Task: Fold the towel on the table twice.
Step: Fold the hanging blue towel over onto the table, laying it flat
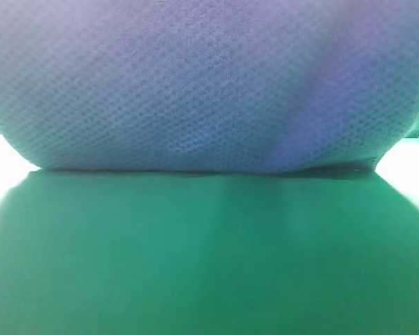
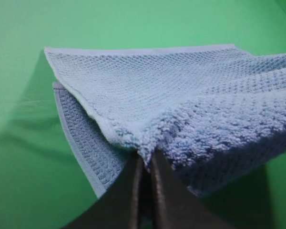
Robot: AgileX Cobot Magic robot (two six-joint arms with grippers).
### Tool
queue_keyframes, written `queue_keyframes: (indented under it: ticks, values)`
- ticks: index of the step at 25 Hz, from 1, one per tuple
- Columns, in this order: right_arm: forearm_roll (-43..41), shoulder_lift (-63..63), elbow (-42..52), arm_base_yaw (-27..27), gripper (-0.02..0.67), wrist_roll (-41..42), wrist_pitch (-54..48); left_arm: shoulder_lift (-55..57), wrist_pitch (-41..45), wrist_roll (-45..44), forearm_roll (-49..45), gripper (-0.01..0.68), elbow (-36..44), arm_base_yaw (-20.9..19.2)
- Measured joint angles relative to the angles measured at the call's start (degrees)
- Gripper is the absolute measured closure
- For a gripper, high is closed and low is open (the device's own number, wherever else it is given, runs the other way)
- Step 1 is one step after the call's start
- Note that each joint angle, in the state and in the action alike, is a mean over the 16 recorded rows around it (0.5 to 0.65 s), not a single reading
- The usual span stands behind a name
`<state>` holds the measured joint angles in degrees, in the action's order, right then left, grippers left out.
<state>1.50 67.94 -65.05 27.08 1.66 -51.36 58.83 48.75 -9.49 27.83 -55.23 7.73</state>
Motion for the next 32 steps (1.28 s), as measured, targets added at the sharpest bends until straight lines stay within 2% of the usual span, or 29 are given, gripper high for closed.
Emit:
queue_keyframes:
  ticks: [8, 16, 24, 32]
  values:
    - [2.5, -9.2, 11.7, 1.9, 0.649, -3.1, -0.7, -10.7, 3.0, -0.4, 3.1, 0.673, 11.9, 0.0]
    - [5.5, -15.7, 21.1, 3.6, 0.649, -5.4, -3.6, -15.4, 4.3, -0.4, 5.9, 0.673, 20.5, 0.0]
    - [6.1, -17.3, 25.3, 4.5, 0.649, -8.0, -4.9, -14.1, 3.1, -0.4, 6.9, 0.673, 23.3, 0.0]
    - [2.7, -12.0, 24.6, 4.6, 0.649, -11.0, -0.5, -5.5, -2.2, -0.4, 7.6, 0.673, 22.6, 0.0]
